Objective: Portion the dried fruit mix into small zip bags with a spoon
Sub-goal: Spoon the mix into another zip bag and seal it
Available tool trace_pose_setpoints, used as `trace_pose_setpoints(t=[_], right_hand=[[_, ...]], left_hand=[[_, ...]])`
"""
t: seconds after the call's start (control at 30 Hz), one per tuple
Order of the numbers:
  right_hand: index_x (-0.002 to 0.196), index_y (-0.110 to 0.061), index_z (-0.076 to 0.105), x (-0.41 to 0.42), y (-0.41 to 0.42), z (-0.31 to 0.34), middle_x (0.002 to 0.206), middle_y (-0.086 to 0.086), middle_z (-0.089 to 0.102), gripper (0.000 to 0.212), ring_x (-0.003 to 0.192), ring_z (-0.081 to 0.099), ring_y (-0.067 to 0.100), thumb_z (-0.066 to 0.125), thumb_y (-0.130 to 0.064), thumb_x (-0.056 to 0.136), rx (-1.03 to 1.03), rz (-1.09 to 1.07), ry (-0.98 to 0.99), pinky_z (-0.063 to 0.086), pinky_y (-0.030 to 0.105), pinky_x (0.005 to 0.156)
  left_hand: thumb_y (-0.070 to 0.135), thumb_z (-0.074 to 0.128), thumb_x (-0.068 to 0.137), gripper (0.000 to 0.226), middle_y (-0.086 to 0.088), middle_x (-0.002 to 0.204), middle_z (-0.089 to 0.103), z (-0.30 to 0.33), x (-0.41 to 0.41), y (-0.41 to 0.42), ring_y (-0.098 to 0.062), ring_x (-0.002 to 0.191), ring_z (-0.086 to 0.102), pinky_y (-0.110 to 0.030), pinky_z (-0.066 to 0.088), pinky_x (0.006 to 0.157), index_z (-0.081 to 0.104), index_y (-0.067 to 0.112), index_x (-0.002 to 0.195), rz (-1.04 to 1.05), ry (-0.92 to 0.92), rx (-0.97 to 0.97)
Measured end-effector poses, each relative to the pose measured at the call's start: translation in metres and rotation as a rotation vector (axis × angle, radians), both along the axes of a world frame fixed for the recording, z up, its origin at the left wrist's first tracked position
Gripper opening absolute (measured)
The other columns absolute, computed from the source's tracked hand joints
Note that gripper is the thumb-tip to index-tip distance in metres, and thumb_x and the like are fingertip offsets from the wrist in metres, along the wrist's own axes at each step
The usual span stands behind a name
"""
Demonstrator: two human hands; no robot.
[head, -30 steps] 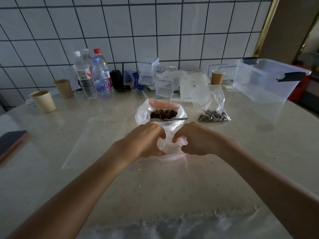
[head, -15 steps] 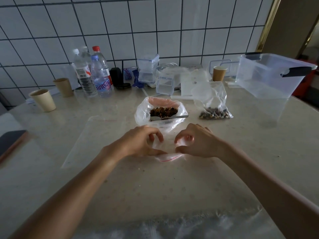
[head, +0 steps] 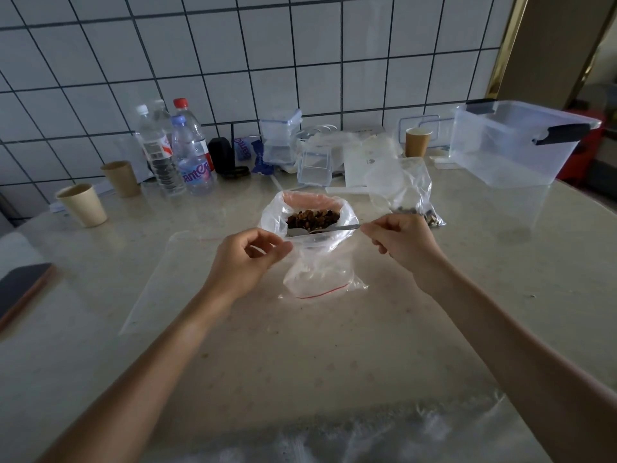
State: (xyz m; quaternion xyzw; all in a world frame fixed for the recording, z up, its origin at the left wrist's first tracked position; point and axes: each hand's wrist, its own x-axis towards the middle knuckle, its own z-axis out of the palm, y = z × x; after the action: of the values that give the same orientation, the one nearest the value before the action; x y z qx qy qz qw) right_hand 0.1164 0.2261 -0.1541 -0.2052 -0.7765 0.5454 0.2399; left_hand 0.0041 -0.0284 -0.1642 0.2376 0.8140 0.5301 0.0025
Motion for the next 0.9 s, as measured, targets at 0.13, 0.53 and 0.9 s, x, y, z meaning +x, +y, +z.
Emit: trace_pose_setpoints(t=[0.13,0.53,0.9], right_hand=[[0.088,0.002,0.071,-0.023,0.000,0.011,0.069,0.006,0.067,0.047,0.051,0.049,0.020,0.066,-0.044,0.095,0.027,-0.023,-0.211,0.036,0.021,0.041],[0.065,-0.003,0.055,-0.079,-0.003,0.016,0.059,0.010,0.052,0.037,0.045,0.042,0.018,0.067,-0.026,0.091,0.158,-0.002,-0.138,0.034,0.023,0.045],[0.068,-0.009,0.071,-0.071,0.013,0.022,0.050,0.004,0.063,0.032,0.040,0.061,0.014,0.062,-0.020,0.097,0.426,-0.192,0.393,0.051,0.041,0.045]], left_hand=[[0.041,0.082,0.086,0.022,0.005,0.083,0.072,0.005,-0.016,0.001,-0.005,0.070,0.063,-0.026,0.054,0.070,0.072,0.022,0.091,0.170,0.065,0.076],[0.068,0.068,0.086,0.062,0.011,0.103,0.066,-0.010,-0.073,0.051,-0.007,0.086,0.062,-0.022,0.046,0.066,0.064,0.018,0.122,0.236,0.065,-0.222],[0.026,0.059,0.100,0.009,0.003,0.078,0.068,-0.023,-0.077,0.062,-0.001,0.061,0.061,-0.025,0.043,0.056,0.054,0.018,0.099,0.172,0.032,0.012]])
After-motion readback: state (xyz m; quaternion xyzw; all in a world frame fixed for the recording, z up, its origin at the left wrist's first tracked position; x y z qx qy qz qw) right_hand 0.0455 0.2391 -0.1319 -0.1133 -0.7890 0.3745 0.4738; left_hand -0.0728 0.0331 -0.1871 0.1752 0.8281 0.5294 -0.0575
